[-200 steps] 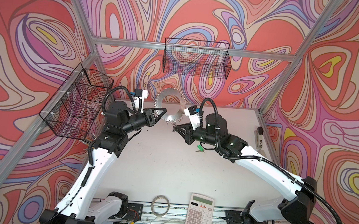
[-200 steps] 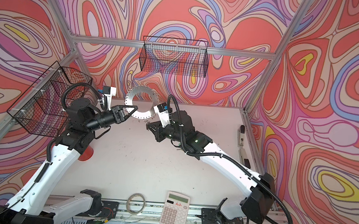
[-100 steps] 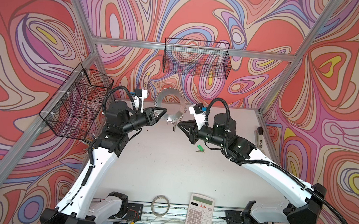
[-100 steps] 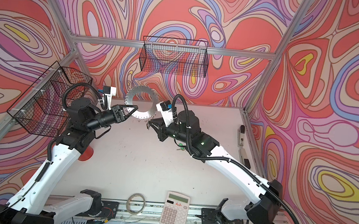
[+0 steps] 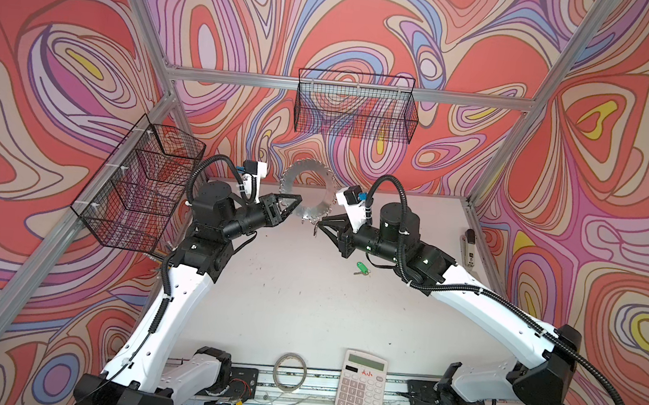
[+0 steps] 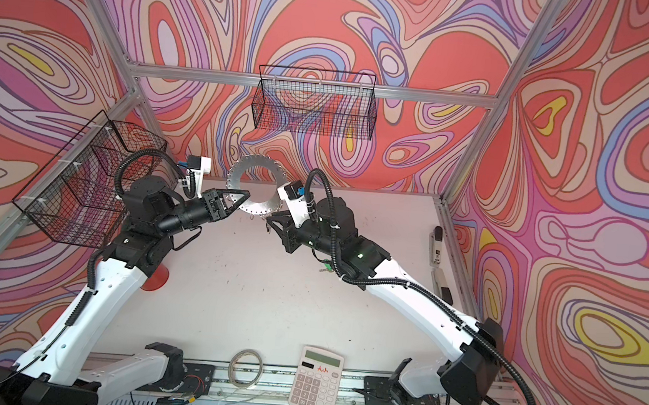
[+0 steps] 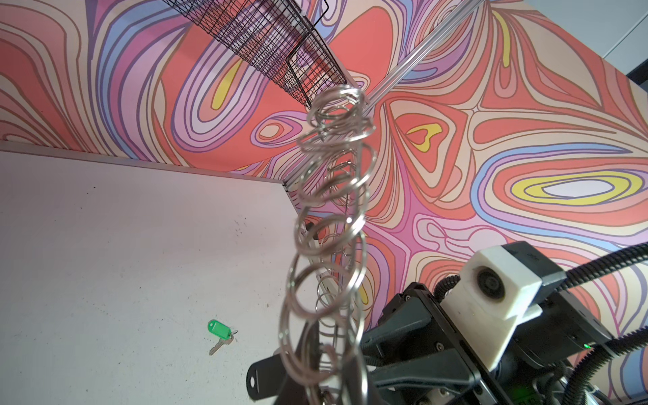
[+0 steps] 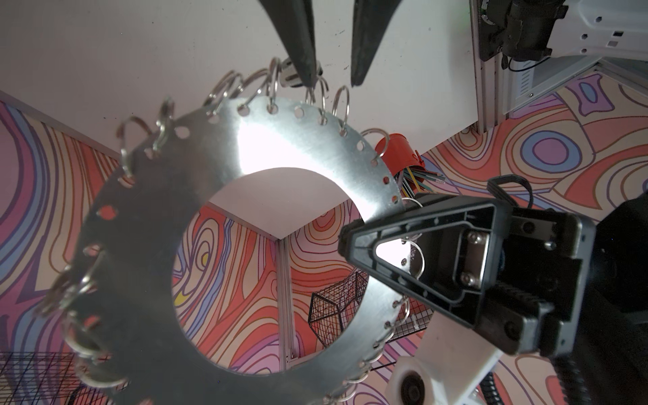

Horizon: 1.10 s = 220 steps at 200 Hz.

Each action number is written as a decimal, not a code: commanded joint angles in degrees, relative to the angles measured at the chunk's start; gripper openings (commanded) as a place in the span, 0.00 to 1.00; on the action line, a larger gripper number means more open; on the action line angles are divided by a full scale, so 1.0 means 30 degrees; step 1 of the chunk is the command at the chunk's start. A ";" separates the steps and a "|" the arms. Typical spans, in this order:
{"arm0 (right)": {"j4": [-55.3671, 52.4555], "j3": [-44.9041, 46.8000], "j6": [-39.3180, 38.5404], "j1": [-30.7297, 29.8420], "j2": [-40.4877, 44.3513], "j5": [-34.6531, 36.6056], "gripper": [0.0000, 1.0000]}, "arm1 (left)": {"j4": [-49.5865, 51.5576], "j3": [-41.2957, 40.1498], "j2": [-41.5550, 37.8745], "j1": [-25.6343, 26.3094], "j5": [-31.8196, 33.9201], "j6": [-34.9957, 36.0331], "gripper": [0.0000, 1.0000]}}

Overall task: Attach keys to a key ring
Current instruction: Insert the key into the keyring.

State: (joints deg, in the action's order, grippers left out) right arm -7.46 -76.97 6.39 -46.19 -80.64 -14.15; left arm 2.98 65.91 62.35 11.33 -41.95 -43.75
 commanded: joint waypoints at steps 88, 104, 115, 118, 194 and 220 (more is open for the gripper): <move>0.0495 -0.0623 -0.0797 -0.0032 -0.0664 0.0762 0.29 | -0.0995 0.0816 -0.0178 0.0090 -0.0114 -0.0154 0.00; 0.0656 -0.0652 -0.0758 -0.0033 -0.0773 0.0675 0.29 | -0.0951 0.0824 -0.0215 0.0075 -0.0096 -0.0125 0.00; 0.0715 -0.0725 -0.0697 -0.0038 -0.0858 0.0562 0.29 | -0.0910 0.0838 -0.0226 0.0090 -0.0065 -0.0096 0.00; 0.0703 -0.0760 -0.0692 -0.0037 -0.0911 0.0536 0.29 | -0.0889 0.0825 -0.0228 0.0090 -0.0058 -0.0070 0.00; 0.0865 -0.0872 -0.0576 -0.0118 -0.1158 0.0817 0.21 | -0.0710 0.0911 -0.0244 0.0090 -0.0027 0.0080 0.00; 0.1054 -0.0797 -0.0462 -0.0114 -0.1097 0.0850 0.14 | -0.0621 0.0948 -0.0250 0.0090 -0.0049 0.0139 0.00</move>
State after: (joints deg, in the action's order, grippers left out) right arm -5.72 -78.11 5.23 -46.30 -83.53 -12.16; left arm 3.09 66.65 62.35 11.33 -41.91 -43.70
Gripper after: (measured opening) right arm 0.171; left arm 0.102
